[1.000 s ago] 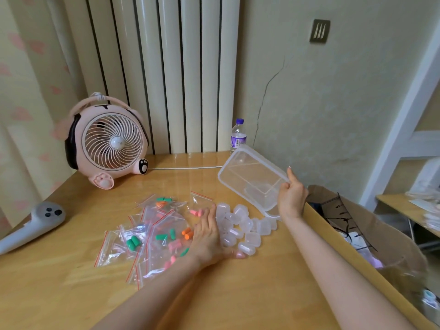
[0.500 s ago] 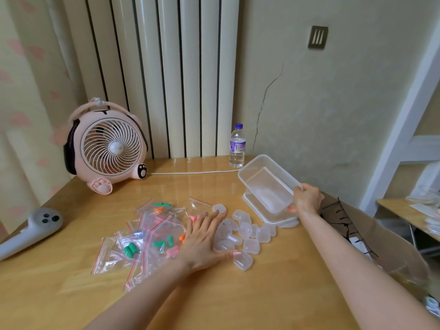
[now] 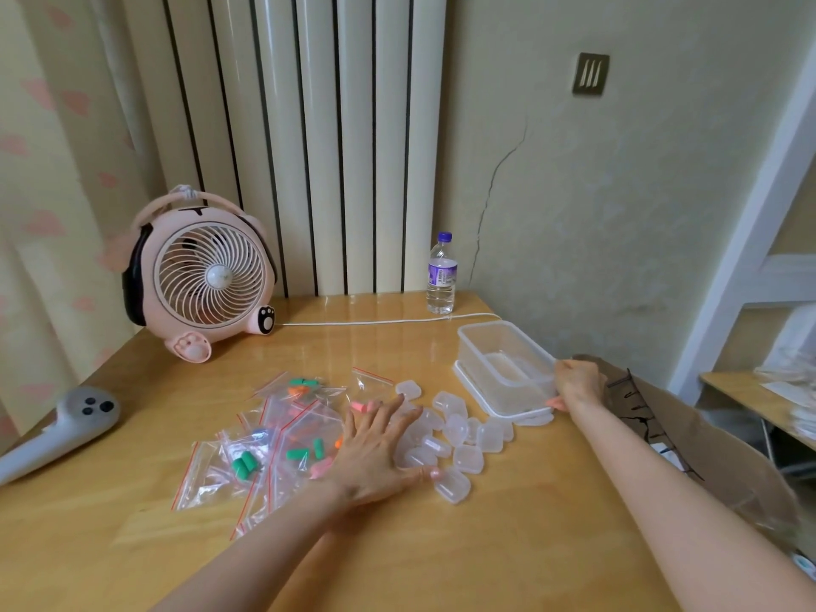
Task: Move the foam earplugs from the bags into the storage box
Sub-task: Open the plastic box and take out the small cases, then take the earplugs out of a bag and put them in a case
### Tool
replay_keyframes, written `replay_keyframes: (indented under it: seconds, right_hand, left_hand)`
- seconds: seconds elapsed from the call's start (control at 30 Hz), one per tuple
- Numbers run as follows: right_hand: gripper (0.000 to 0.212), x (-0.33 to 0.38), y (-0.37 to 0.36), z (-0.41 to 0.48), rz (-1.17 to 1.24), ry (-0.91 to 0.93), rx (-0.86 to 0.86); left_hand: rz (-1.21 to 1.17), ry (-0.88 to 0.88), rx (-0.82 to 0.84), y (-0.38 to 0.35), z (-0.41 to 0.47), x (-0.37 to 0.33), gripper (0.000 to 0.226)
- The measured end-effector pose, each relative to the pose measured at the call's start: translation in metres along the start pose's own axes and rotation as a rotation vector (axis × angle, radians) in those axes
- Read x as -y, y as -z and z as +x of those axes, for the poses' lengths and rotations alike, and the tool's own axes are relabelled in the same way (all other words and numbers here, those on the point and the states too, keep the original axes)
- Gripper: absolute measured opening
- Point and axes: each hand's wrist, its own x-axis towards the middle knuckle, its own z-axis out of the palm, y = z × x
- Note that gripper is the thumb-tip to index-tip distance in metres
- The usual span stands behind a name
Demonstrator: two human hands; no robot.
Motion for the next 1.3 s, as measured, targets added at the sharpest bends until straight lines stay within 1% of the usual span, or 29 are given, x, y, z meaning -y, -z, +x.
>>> replay_keyframes:
  seconds: [0.17, 0.27, 0.33, 0.43, 0.5, 0.6, 0.67, 0.73, 0.8, 0.87, 0.93, 0.97, 1.0, 1.1, 1.13, 1.17, 1.27, 1.3]
  right_hand:
    - [0.028, -0.004, 0.0, 0.002, 0.016, 0.04, 0.039]
    - [0.028, -0.006, 0.0, 0.003, 0.082, 0.055, 0.047]
    - [0.033, -0.009, -0.001, 0.004, 0.077, 0.108, 0.028]
    - [0.042, -0.012, -0.001, 0.001, 0.001, 0.189, -0.015]
    - [0.042, -0.011, -0.002, -0.005, 0.001, 0.241, -0.066]
    - [0.038, -0.002, -0.004, -0.022, 0.031, 0.368, -0.181]
    - [0.032, 0.008, -0.006, -0.036, 0.082, 0.463, -0.201]
    - [0.025, 0.022, -0.013, -0.054, 0.107, 0.558, -0.112]
    - [0.02, 0.032, -0.026, -0.075, 0.085, 0.649, 0.054]
    - [0.017, 0.039, -0.046, -0.095, 0.048, 0.725, 0.237]
    - [0.02, 0.044, -0.069, -0.11, -0.034, 0.789, 0.397]
    - [0.024, 0.047, -0.08, -0.115, -0.104, 0.812, 0.458]
    - [0.029, 0.051, -0.091, -0.118, -0.182, 0.826, 0.51]
    - [0.044, 0.064, -0.119, -0.12, -0.376, 0.804, 0.615]
    - [0.049, 0.068, -0.127, -0.119, -0.413, 0.779, 0.642]
    - [0.055, 0.072, -0.134, -0.117, -0.449, 0.75, 0.661]
    - [0.078, 0.08, -0.15, -0.11, -0.619, 0.719, 0.684]
    - [0.088, 0.083, -0.154, -0.108, -0.672, 0.711, 0.692]
  left_hand:
    - [-0.009, -0.043, 0.046, -0.007, 0.005, 0.006, 0.118]
    - [-0.044, -0.04, 0.052, -0.009, 0.011, 0.009, 0.121]
    - [-0.034, -0.046, 0.056, -0.007, 0.012, 0.009, 0.123]
    - [-0.009, -0.065, 0.057, -0.003, 0.011, 0.007, 0.122]
    - [-0.008, -0.066, 0.028, 0.001, 0.006, 0.007, 0.119]
    - [-0.051, -0.058, -0.051, 0.008, -0.004, 0.014, 0.115]
    - [-0.08, -0.026, -0.105, 0.015, -0.012, 0.023, 0.117]
    - [-0.097, 0.049, -0.135, 0.023, -0.022, 0.034, 0.122]
    - [-0.061, 0.115, -0.111, 0.031, -0.029, 0.045, 0.129]
    - [0.014, 0.148, -0.012, 0.035, -0.034, 0.056, 0.138]
    - [0.058, 0.156, 0.085, 0.037, -0.037, 0.064, 0.141]
    - [0.064, 0.161, 0.11, 0.039, -0.038, 0.066, 0.136]
    - [0.067, 0.168, 0.114, 0.04, -0.04, 0.067, 0.125]
    - [0.111, 0.199, 0.086, 0.04, -0.044, 0.075, 0.083]
    - [0.124, 0.201, 0.065, 0.039, -0.045, 0.078, 0.076]
    - [0.131, 0.208, 0.048, 0.038, -0.046, 0.081, 0.08]
    - [0.145, 0.214, -0.038, 0.034, -0.049, 0.085, 0.116]
    - [0.12, 0.212, -0.079, 0.032, -0.049, 0.086, 0.123]
